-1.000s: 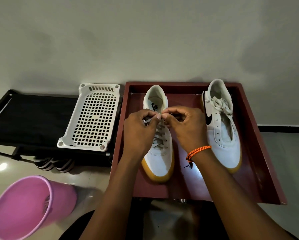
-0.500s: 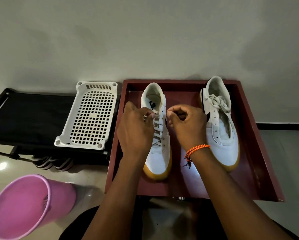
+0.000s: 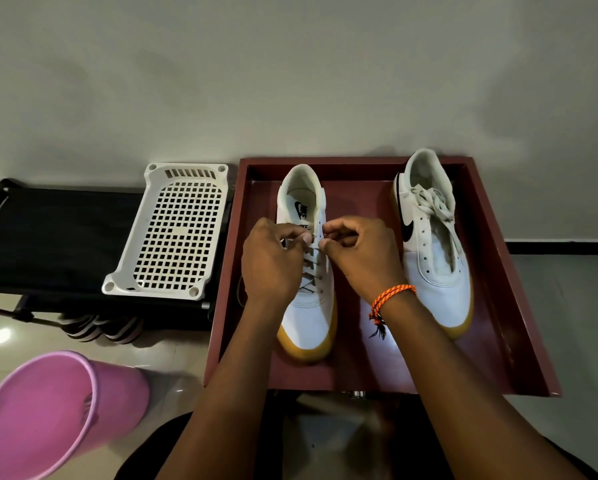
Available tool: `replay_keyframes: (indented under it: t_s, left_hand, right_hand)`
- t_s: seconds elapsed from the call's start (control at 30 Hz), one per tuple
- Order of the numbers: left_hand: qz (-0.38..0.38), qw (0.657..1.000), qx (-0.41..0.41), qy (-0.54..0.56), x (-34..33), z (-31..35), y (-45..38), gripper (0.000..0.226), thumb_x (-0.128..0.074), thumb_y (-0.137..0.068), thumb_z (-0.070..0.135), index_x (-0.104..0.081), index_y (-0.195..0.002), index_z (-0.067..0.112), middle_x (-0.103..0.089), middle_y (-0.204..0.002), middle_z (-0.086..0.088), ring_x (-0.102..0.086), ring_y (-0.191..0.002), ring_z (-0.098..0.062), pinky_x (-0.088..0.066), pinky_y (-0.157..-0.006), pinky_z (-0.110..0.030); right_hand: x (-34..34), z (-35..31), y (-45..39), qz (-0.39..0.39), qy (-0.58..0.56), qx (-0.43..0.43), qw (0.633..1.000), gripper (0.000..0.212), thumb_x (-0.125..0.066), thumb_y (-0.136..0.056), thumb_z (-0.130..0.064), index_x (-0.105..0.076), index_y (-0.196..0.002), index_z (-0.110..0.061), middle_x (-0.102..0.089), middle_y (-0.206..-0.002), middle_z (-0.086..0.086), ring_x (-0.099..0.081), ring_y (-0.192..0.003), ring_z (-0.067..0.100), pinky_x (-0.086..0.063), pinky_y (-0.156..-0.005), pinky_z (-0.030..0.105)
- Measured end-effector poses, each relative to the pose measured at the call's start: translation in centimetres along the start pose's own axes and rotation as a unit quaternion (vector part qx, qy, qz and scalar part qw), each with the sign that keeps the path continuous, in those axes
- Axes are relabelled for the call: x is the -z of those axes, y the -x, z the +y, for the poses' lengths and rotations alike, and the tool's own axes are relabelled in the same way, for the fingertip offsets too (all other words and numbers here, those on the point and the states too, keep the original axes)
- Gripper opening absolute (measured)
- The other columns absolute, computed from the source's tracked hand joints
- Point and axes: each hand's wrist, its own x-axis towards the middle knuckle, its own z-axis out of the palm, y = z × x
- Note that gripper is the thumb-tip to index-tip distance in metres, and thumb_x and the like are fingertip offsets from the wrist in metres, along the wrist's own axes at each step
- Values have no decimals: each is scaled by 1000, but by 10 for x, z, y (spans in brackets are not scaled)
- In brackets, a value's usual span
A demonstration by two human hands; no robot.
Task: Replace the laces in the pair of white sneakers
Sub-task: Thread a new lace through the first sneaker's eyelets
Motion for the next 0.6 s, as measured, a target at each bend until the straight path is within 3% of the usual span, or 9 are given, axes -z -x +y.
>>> replay_keyframes:
  t_s: [0.2,0.3,0.47,0.6]
  left_hand:
    - [-38,997,23,67,4,-3,-2,8,-81,-94,16,-84,-91,23,-67,-94,2,-71,-88,-13,-58,-77,-30]
    - [-51,997,5,52,6,-6,-4,9,-81,-94,15,-84,-90,23,-67,-91,-3,-69,-85,-12,-54,-75,-27]
    - [-46,998,-8,31,0,-7,-2,9,-80,-94,15,-85,-92,22,-71,-90,-1,-70,-86,-11,-57,-78,-33]
    - [-24,1000,-5,15,-5,-5,1,6,-79,-96,19,-85,-94,20,-73,-95,1,-72,-86,-10,-61,-81,-37]
  right_hand:
    - [7,-2,1,-9,-6,7,1000,18,-86,-83,-14,-81,-99,-21,-75,-82,-12,-71,-74,3,-57,-69,14]
    - [8,-1,1,-15,-3,12,1000,19,-87,-82,-15,-82,-100,-19,-75,-82,-11,-72,-74,2,-56,-68,12]
    - [10,1,3,-32,10,28,999,23,-84,-86,-12,-82,-109,-16,-76,-90,-13,-71,-82,-5,-52,-72,6]
    - [8,1,4,-25,38,40,998,26,-84,-87,-16,-82,-113,-19,-79,-105,-7,-72,-90,0,-59,-84,20]
